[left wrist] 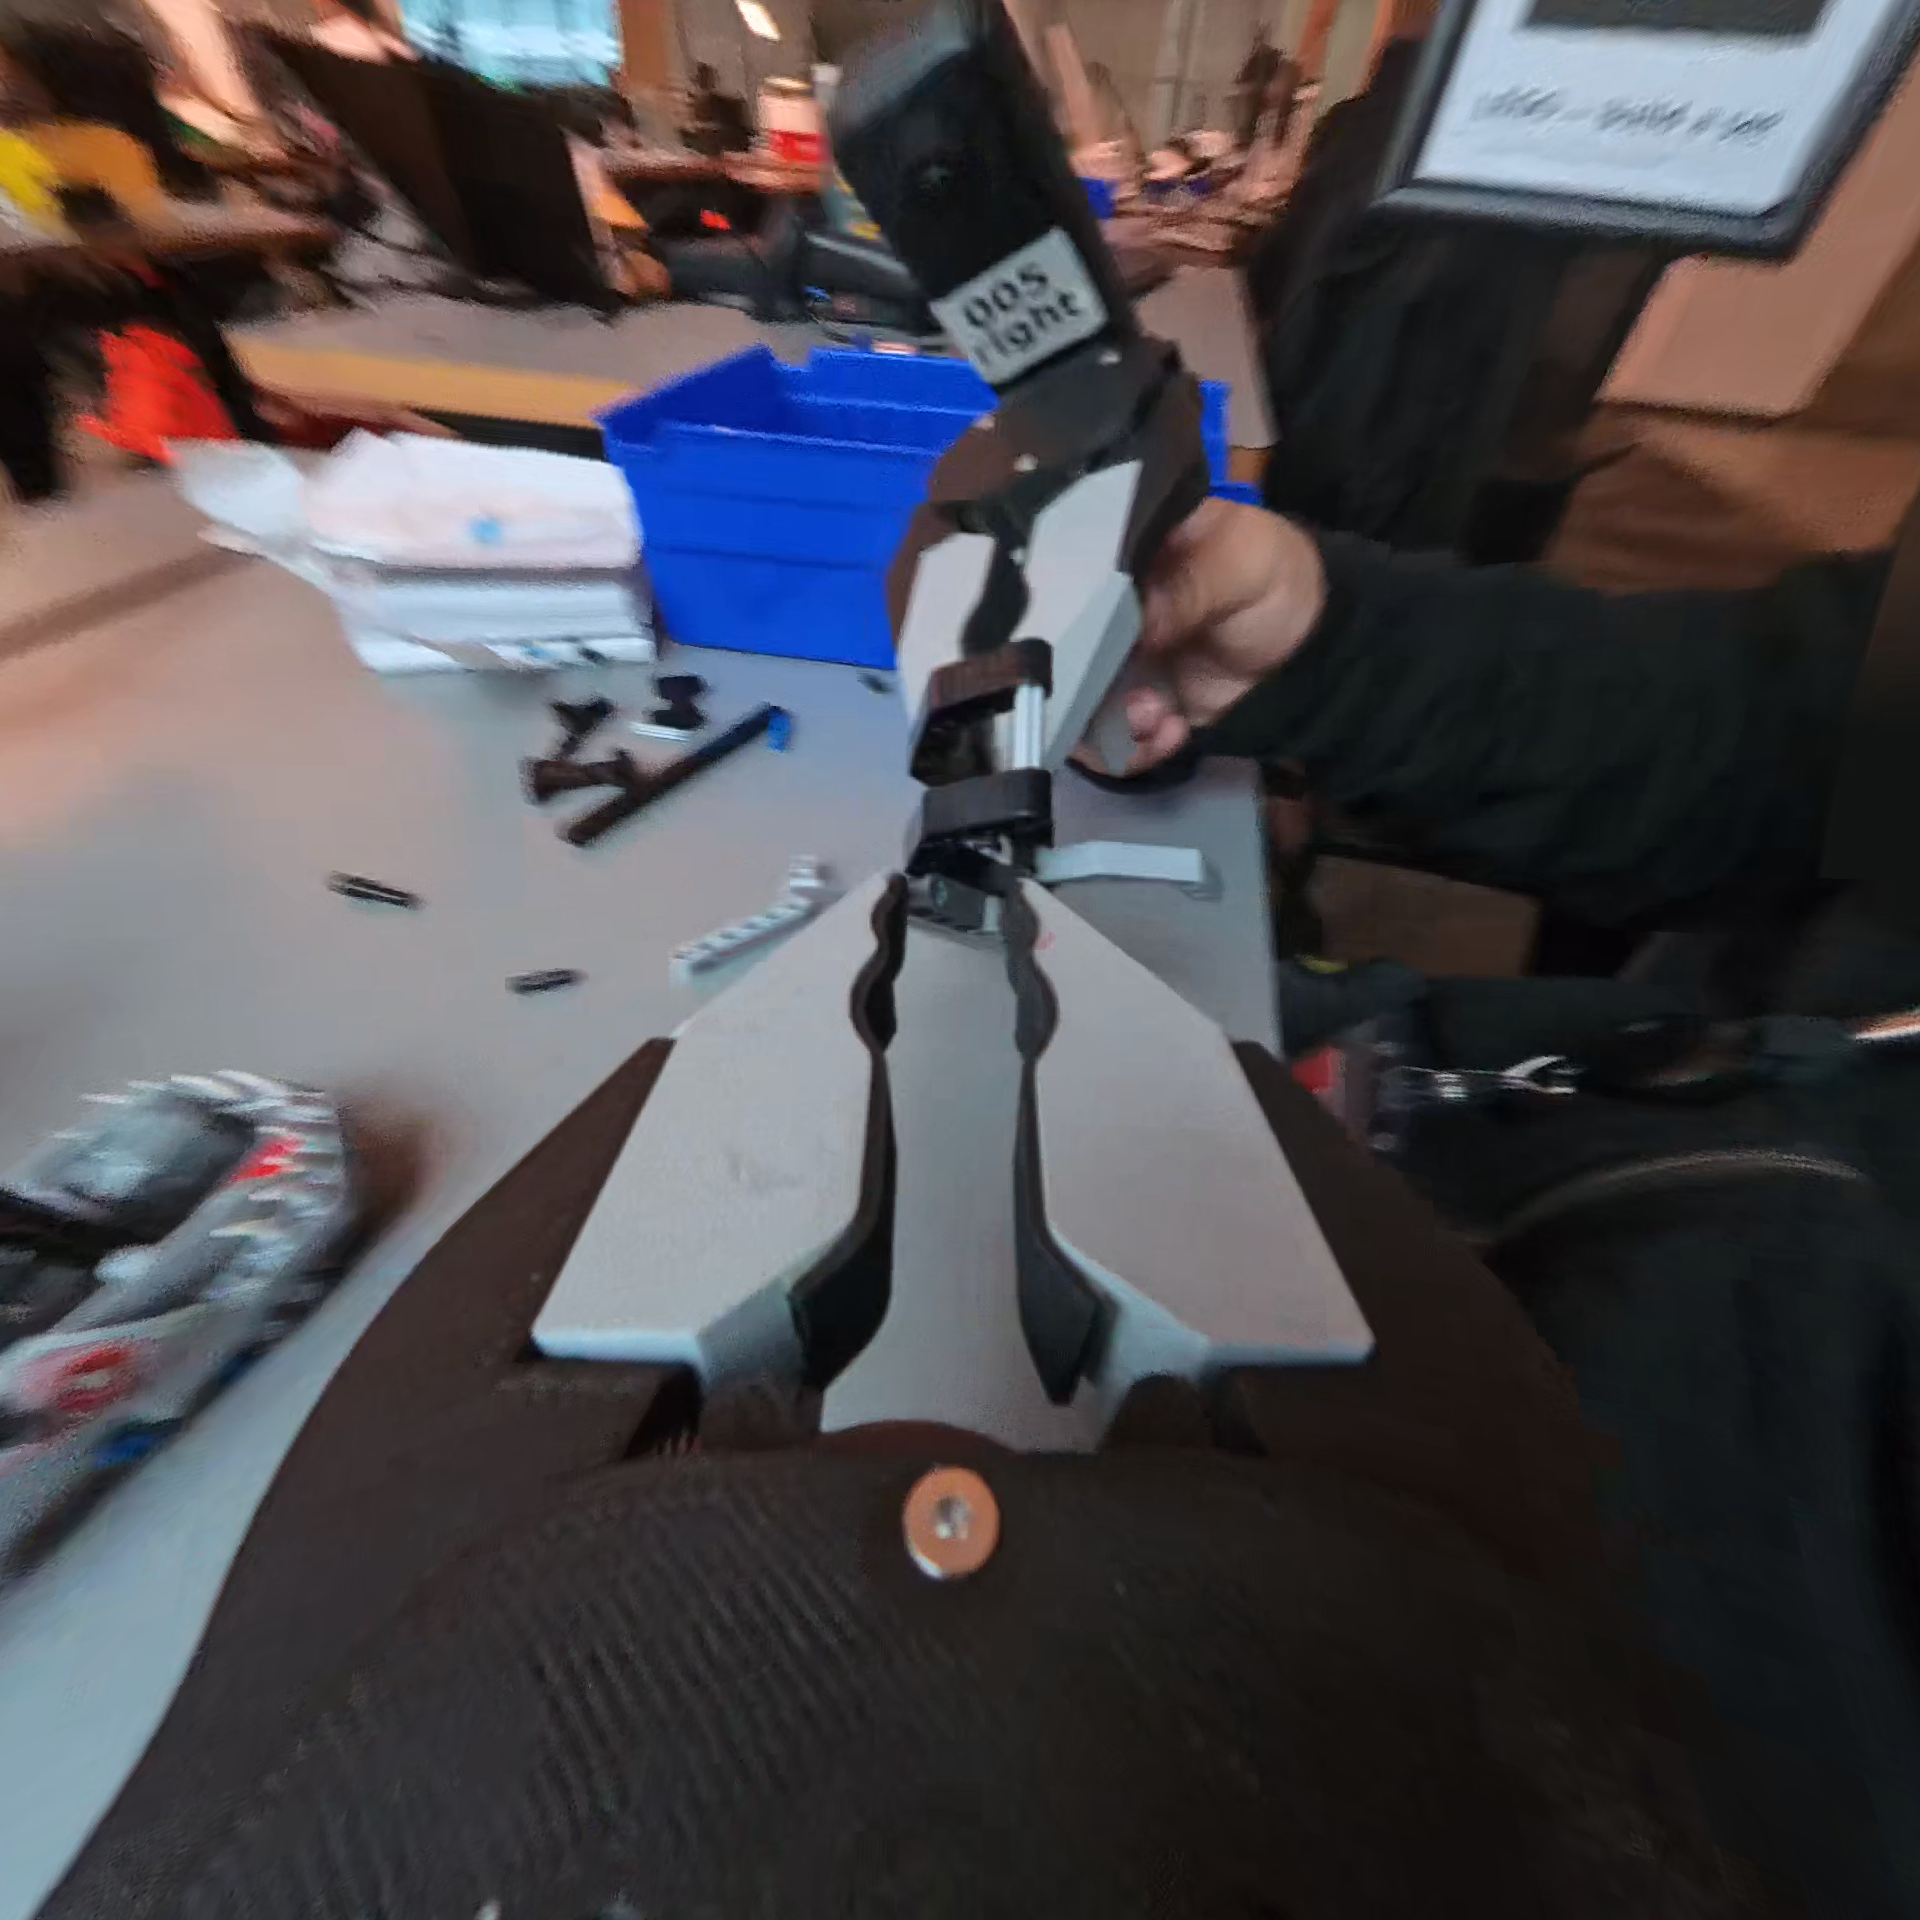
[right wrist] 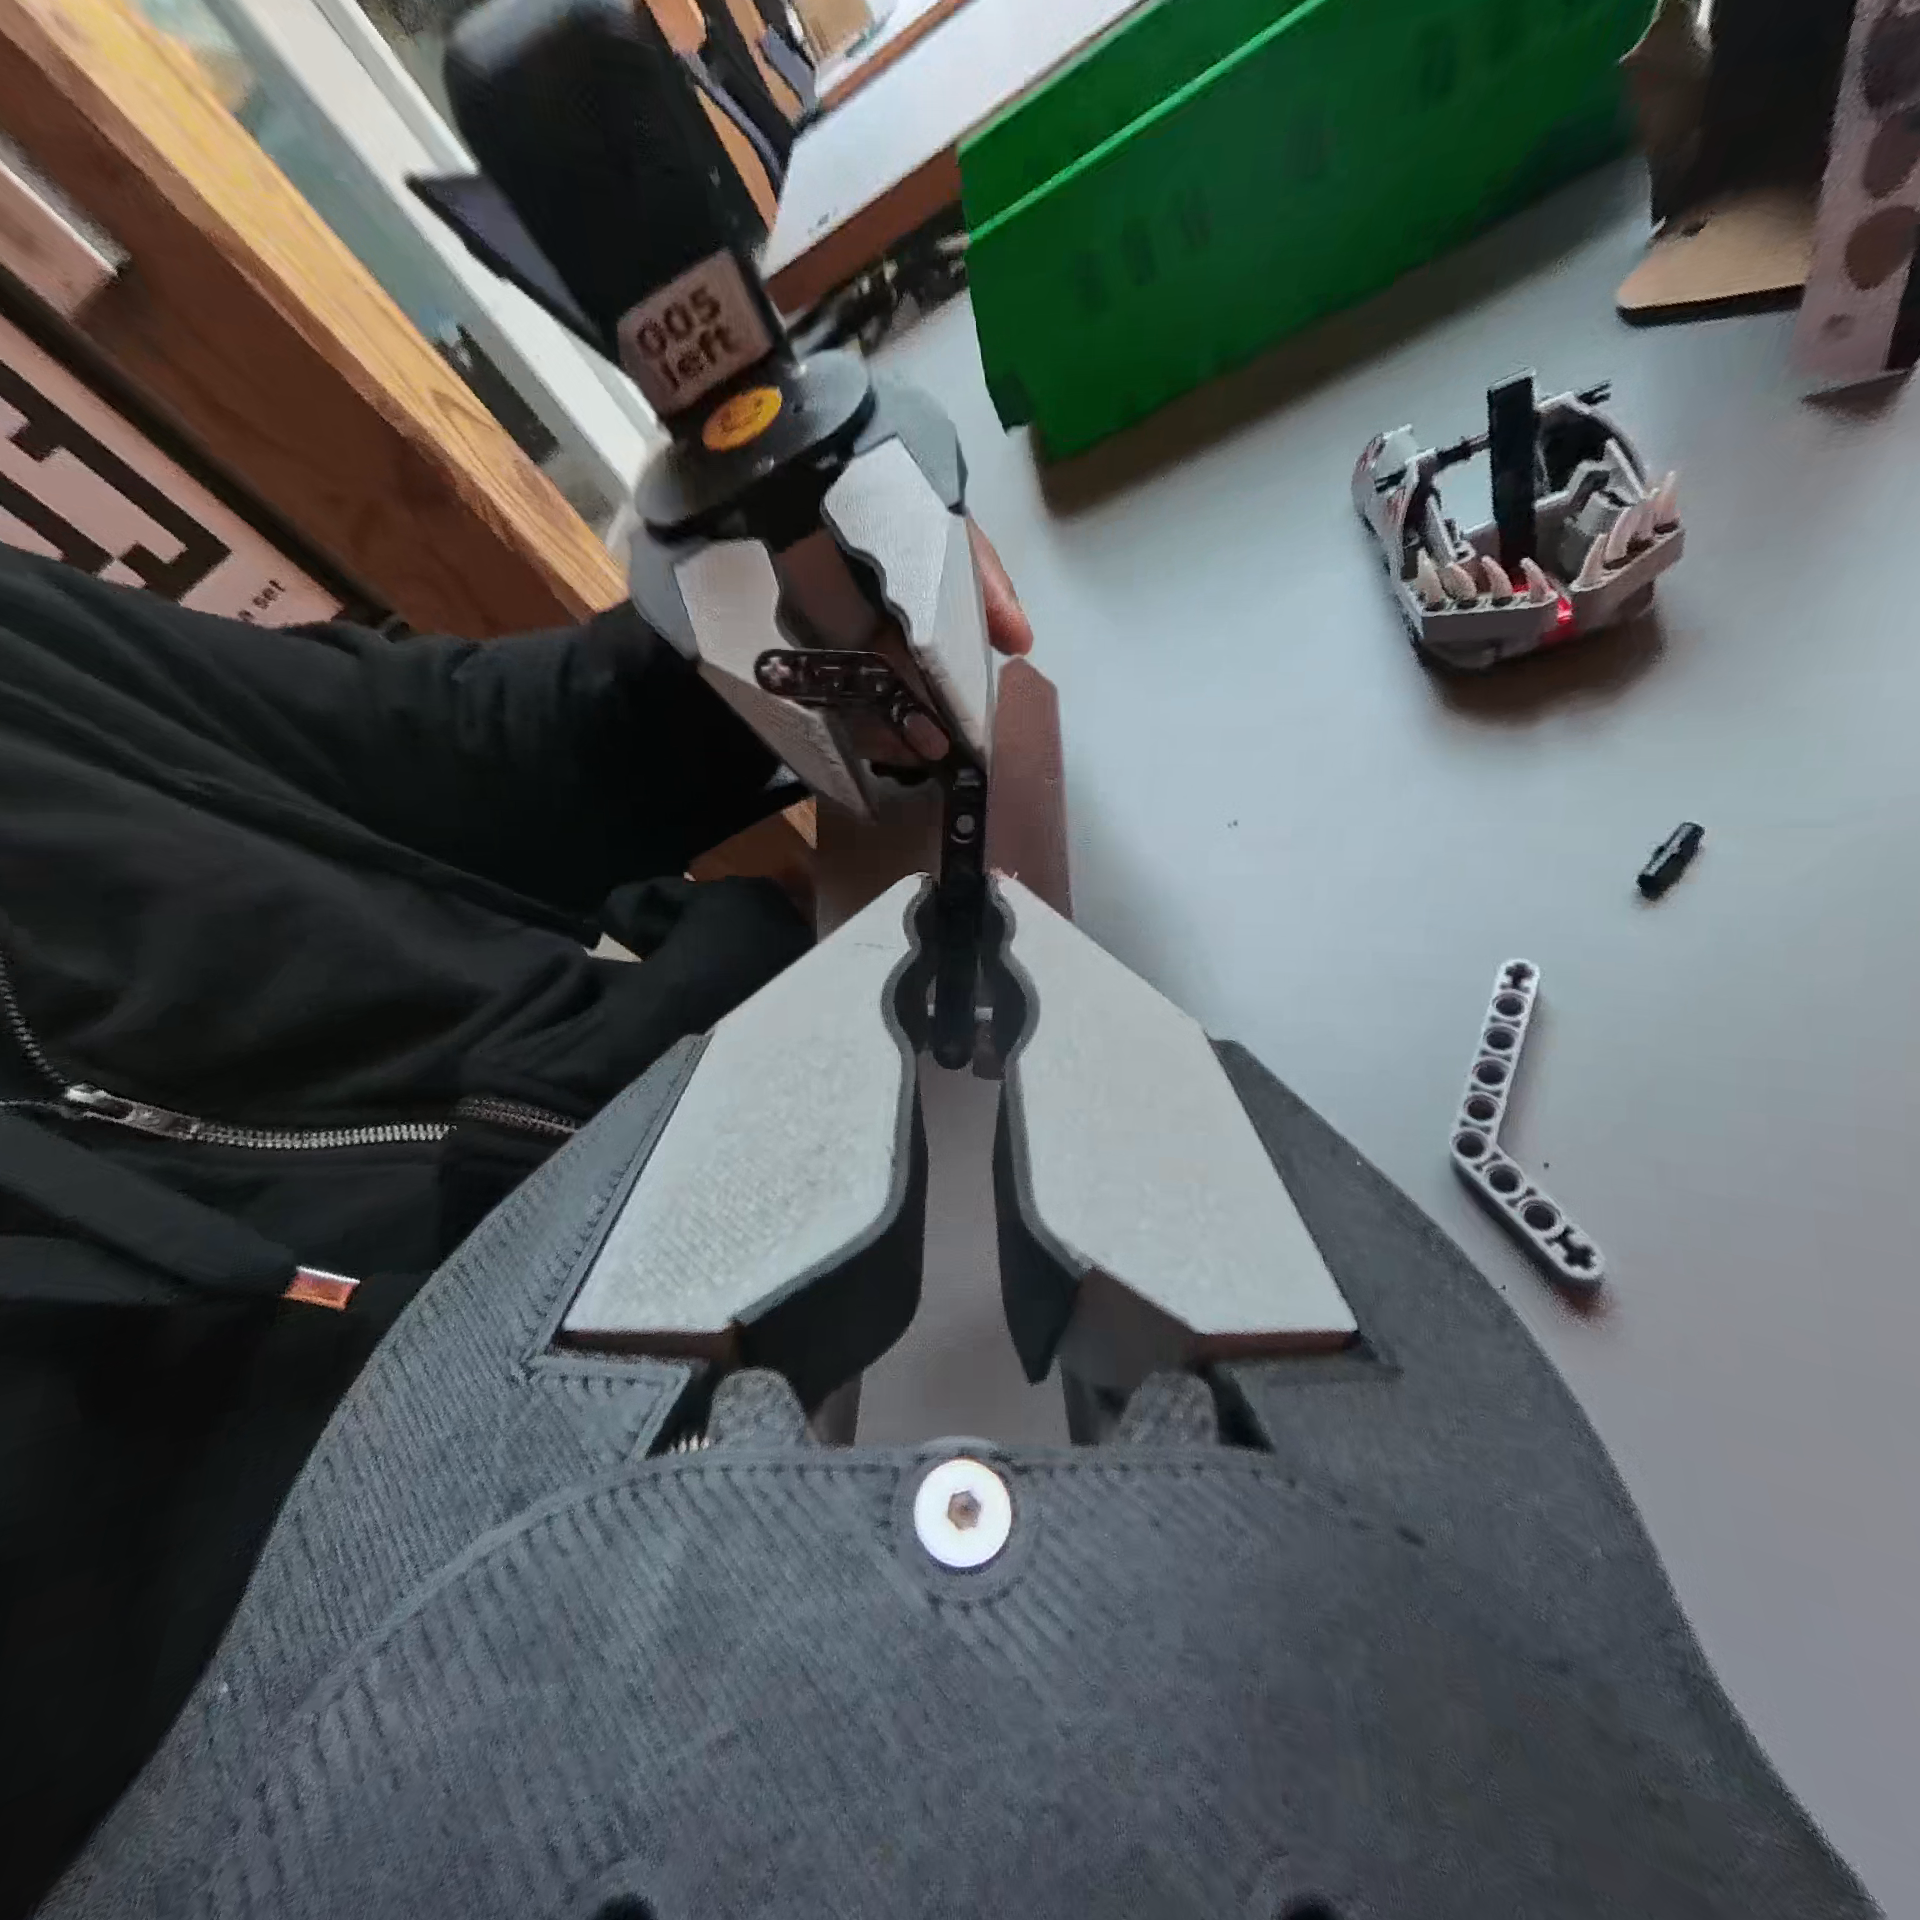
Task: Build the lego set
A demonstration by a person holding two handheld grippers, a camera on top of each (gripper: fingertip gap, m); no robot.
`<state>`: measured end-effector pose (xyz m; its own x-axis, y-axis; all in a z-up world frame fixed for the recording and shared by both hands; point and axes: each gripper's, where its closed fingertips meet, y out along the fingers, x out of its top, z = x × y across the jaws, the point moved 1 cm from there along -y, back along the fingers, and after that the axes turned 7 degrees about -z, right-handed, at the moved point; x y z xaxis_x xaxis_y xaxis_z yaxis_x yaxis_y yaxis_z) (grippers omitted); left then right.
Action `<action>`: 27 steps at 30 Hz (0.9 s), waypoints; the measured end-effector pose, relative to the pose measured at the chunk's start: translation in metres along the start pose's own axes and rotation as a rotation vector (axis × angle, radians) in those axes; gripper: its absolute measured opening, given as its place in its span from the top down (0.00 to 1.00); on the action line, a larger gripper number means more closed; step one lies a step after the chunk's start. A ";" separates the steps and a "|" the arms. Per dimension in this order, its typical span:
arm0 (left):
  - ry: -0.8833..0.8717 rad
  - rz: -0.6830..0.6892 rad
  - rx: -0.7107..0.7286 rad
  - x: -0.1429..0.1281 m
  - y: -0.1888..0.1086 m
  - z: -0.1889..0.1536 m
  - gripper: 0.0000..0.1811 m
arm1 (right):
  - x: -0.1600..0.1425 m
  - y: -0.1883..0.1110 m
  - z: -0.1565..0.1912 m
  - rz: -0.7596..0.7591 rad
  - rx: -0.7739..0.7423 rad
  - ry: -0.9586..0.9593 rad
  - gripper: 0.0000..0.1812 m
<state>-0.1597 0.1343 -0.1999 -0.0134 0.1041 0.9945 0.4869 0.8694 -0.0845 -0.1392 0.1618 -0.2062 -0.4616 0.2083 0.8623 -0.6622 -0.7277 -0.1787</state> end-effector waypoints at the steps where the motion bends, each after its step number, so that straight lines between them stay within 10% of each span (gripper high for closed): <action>1: -0.060 -0.012 -0.033 0.000 0.001 -0.003 0.89 | -0.002 0.001 0.000 0.017 -0.010 -0.010 0.98; 11: 0.144 -0.124 0.127 0.034 -0.009 0.004 0.87 | -0.003 0.003 -0.004 0.022 -0.050 -0.033 0.98; 15: 0.071 0.004 0.047 0.018 -0.004 -0.003 0.78 | -0.002 0.005 0.003 0.016 0.003 -0.017 0.98; 20: 0.099 0.124 0.009 -0.008 0.006 -0.013 0.89 | -0.009 0.016 0.014 0.080 0.015 -0.063 0.98; 27: -0.124 0.038 -0.034 -0.012 0.011 -0.011 0.90 | -0.007 0.013 0.014 0.047 0.050 -0.030 0.97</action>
<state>-0.1446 0.1374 -0.2119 -0.1015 0.1972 0.9751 0.5180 0.8473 -0.1174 -0.1363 0.1420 -0.2079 -0.4734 0.1543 0.8672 -0.6098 -0.7679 -0.1962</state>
